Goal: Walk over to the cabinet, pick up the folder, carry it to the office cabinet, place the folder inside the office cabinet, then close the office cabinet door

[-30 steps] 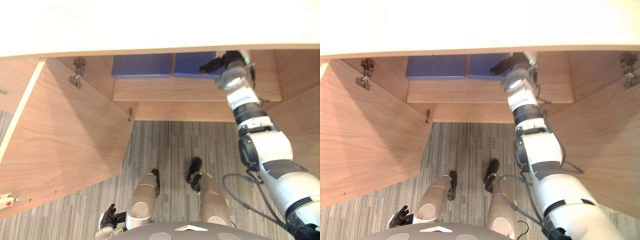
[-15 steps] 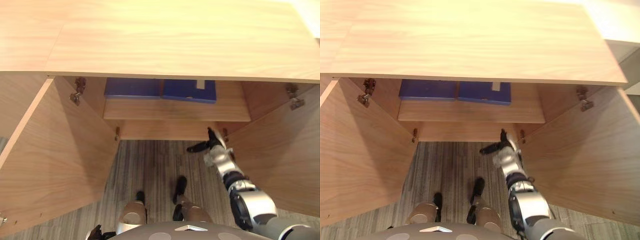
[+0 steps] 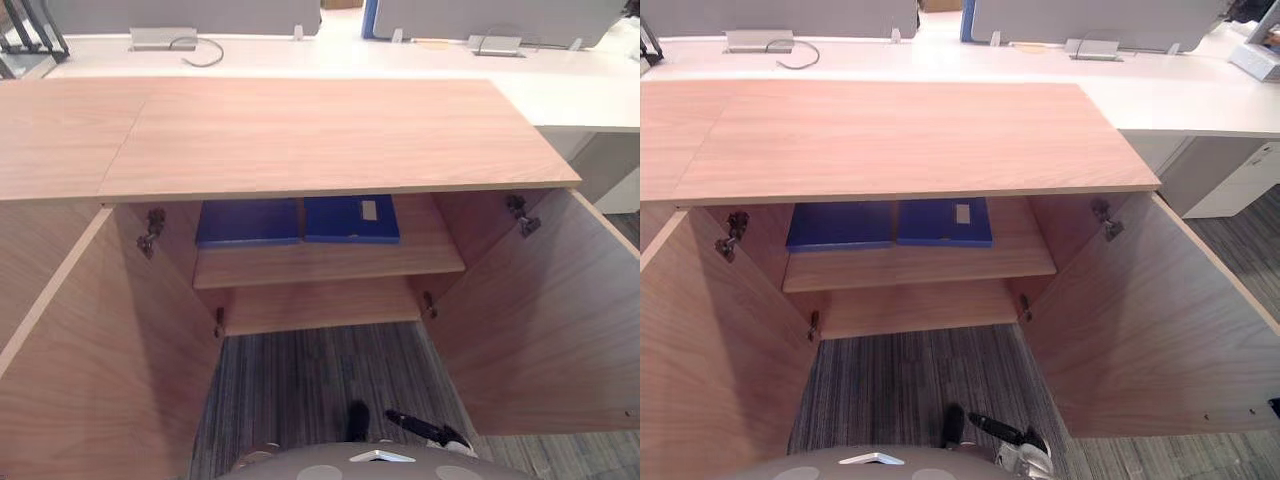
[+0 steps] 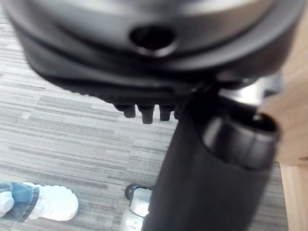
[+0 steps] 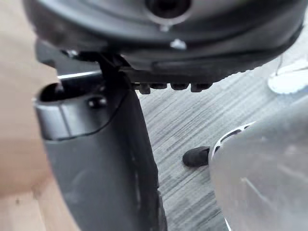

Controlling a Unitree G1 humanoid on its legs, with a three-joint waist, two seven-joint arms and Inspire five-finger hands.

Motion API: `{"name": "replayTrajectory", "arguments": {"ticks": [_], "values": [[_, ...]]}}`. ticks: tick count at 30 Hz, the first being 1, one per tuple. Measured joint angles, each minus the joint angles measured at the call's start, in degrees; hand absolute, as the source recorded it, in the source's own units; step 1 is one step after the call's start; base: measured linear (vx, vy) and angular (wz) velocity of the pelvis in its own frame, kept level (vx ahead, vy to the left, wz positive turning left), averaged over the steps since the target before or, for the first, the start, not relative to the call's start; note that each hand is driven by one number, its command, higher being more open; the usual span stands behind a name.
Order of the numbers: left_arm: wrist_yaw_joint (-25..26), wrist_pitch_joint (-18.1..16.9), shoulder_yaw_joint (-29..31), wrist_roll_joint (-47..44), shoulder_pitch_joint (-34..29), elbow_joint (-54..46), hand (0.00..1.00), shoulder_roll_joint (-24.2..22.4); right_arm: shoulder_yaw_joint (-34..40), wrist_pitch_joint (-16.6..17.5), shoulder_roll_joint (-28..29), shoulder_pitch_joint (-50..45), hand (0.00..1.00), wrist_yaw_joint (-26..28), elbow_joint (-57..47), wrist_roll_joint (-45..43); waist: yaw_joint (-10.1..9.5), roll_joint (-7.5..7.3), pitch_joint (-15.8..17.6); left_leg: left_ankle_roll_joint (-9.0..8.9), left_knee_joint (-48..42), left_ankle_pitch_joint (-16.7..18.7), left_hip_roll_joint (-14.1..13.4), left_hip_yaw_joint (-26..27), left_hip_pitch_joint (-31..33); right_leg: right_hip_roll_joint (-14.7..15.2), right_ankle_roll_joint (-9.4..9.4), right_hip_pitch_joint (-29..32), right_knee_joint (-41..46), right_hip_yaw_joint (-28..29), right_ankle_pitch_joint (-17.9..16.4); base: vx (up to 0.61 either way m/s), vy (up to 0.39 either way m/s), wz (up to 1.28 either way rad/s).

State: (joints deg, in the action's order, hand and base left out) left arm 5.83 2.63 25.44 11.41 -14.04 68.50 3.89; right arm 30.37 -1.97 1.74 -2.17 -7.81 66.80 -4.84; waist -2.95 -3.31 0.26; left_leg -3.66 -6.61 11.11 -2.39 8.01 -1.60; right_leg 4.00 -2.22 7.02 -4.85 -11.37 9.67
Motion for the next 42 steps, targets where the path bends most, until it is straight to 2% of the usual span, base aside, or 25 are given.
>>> {"name": "replayTrajectory", "arguments": {"ticks": [4, 8, 19, 23, 25, 26, 27, 28, 29, 30, 32, 36, 37, 42], "values": [[0.0, 0.0, -2.7, -0.5, 0.1, 1.1, 1.00, 0.6, 1.0, 0.3, -0.3, -1.0, 1.00, 0.3, 0.8, -7.0, 0.02, 0.24, -0.7, 0.19, 0.9, -0.1, 0.1, 0.0, -0.8, 0.0, -0.23, -0.3, 0.0, 0.0, -0.2, 0.02, 0.053, 0.00], [0.0, 0.0, -5.0, -2.2, 0.2, 2.5, 1.00, 1.1, 1.7, 1.1, -0.8, -1.1, 1.00, 0.3, 2.2, -9.3, 0.18, 0.58, -1.4, 0.45, 1.0, -0.1, 0.1, 0.1, -1.2, 0.0, -0.19, -0.7, 0.0, 0.0, -0.2, 0.03, 0.043, -0.01], [0.1, 0.0, -10.1, -2.6, 0.4, 3.0, 1.00, 1.9, -1.0, 1.4, -1.4, -0.9, 1.00, 0.1, 2.5, -10.0, 0.95, 1.08, -1.5, 0.88, 0.3, 0.8, 0.1, 1.0, -2.1, -0.2, -0.23, -1.3, 0.0, 0.9, -0.2, 0.01, 0.034, -0.04], [0.0, 0.0, -9.7, -4.3, 1.4, 3.0, 1.00, 0.8, -1.9, 1.4, -2.5, -0.5, 1.00, 0.5, 1.9, -10.0, 1.31, 3.49, 0.3, 0.88, -13.6, 8.4, -3.3, 2.0, 1.5, -2.5, -0.22, -3.2, 0.3, 2.5, -0.2, -0.06, 0.048, -0.20], [0.0, 0.0, -8.7, -4.3, 1.7, 3.0, 1.00, 0.2, -1.7, 1.5, -2.6, -0.7, 1.00, 0.5, 1.2, -10.0, 1.27, 4.32, 1.2, 1.40, -17.9, 10.8, -3.6, 1.0, 2.2, -3.8, -0.53, -3.4, 0.3, 4.7, -0.2, -0.08, 0.068, -0.51], [-0.1, 0.0, -8.6, -4.3, 1.8, 3.0, 1.00, 0.1, -1.7, 1.5, -2.6, -0.7, 1.00, 0.5, 0.9, -9.9, 1.22, 4.11, 1.3, 1.44, -19.4, 11.5, -3.5, -0.3, 2.3, -4.2, -0.50, -3.3, 0.3, 5.7, -0.2, -0.11, 0.083, -0.95], [-0.3, 0.0, -7.1, -4.4, 2.2, 2.9, 1.00, -0.4, -1.6, 1.5, -2.7, -0.8, 1.00, 0.6, 0.3, -9.7, 0.80, 5.03, 2.3, 1.33, -22.1, 13.3, -3.2, -2.9, 2.6, -5.3, -0.50, -2.1, 1.8, 8.9, -0.1, -0.12, 0.085, -0.94], [-0.3, -0.1, -6.3, -4.4, 2.3, 2.8, 1.00, -0.7, -1.6, 1.5, -2.7, -0.8, 1.00, 0.6, -0.2, -9.7, 0.68, 4.63, 2.5, 1.41, -22.7, 14.2, -3.2, -3.3, 2.5, -5.8, -0.51, -1.4, 2.8, 10.3, -0.1, -0.16, 0.106, -1.26], [-0.4, -0.1, -5.1, -4.4, 2.4, 2.7, 1.00, -0.9, -1.4, 1.5, -2.6, -1.0, 1.00, 0.6, -0.6, -9.8, 0.58, 5.66, 3.0, 2.07, -23.2, 15.3, -3.3, -2.8, 2.4, -6.5, -0.74, 0.1, 4.4, 12.4, 0.1, -0.15, 0.085, -0.97], [-0.4, -0.1, -4.2, -4.4, 2.3, 2.4, 1.00, -0.8, -1.1, 1.3, -2.1, -1.5, 1.00, 0.5, -1.5, -9.8, 1.13, 5.03, 3.3, 1.73, -23.3, 15.8, -2.9, -1.3, 2.4, -6.3, -0.89, 1.1, 5.2, 13.8, 0.2, -0.17, 0.090, -0.80], [-0.8, 0.0, -2.9, -4.3, 2.1, 2.4, 1.00, -0.7, -0.3, 1.1, -1.9, -2.5, 1.00, 0.6, -2.6, -9.9, 1.82, 4.62, 3.1, 1.95, -23.0, 15.9, -1.6, -0.2, 3.0, -6.0, -0.94, 2.9, 6.1, 15.1, 0.3, -0.11, 0.070, -0.44], [-1.3, 0.0, -1.8, -4.1, 2.1, 1.9, 1.00, -0.8, -0.3, 1.0, -1.8, -3.8, 1.00, 1.3, -3.8, -9.3, 1.60, 4.02, 2.6, 4.62, -18.6, 13.5, 1.0, 2.8, 2.9, -4.1, -0.85, 5.8, 6.8, 17.0, 0.5, -0.01, 0.052, -0.33], [-1.4, 0.0, -1.3, -4.0, 2.1, 1.8, 1.00, -0.8, -0.3, 0.9, -1.9, -3.7, 1.00, 1.4, -3.9, -9.0, 1.54, 3.50, 2.3, 5.00, -16.7, 12.5, 1.7, 3.7, 2.0, -3.7, -1.06, 6.1, 6.8, 17.7, 1.0, 0.07, 0.034, -0.30], [-1.4, 0.3, 0.7, -3.8, 2.0, 1.8, 1.00, -1.2, -0.3, 0.2, -2.1, -3.7, 1.00, 2.3, -4.1, -8.8, 1.51, 3.98, 2.3, 4.68, -11.6, 11.2, 1.9, 5.7, -2.4, -4.3, -1.16, 5.6, 7.6, 17.9, 1.1, 0.12, 0.024, -0.27]]}}
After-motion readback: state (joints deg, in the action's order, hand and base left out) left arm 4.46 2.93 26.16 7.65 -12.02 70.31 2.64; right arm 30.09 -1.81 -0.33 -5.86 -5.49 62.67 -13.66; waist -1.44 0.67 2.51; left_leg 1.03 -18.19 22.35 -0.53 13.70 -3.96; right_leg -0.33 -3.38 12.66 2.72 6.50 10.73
